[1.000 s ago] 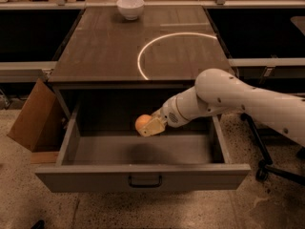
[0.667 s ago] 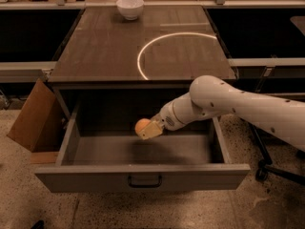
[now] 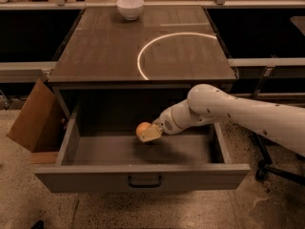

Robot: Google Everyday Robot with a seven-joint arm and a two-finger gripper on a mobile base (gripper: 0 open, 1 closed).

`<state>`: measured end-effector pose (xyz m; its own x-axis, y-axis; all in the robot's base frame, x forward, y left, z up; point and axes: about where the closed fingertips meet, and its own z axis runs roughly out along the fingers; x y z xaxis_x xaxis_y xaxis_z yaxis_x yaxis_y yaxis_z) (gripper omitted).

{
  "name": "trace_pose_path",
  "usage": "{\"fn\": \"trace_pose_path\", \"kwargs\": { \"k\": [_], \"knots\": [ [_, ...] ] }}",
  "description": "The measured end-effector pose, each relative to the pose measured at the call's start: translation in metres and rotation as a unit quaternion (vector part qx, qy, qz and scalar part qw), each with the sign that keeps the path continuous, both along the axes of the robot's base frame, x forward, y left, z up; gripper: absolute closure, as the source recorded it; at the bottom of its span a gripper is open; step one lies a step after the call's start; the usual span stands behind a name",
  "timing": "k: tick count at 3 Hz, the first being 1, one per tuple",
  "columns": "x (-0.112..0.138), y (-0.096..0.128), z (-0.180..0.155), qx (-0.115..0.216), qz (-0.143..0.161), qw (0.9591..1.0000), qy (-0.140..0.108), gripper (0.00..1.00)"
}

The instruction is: Place orange into top drawer

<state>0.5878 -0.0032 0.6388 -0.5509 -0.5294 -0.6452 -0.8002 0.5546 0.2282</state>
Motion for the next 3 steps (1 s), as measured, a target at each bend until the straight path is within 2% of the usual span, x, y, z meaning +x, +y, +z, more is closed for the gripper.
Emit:
{"fn": "trace_pose_path", "kwargs": {
  "k": [2,3],
  "knots": [
    [0.003,-0.008,-0.004,0.010,-0.019,0.9998,0.001,0.00],
    [0.003,-0.017,0.002,0.012,-0.029,0.9995,-0.003,0.00]
  ]
}}
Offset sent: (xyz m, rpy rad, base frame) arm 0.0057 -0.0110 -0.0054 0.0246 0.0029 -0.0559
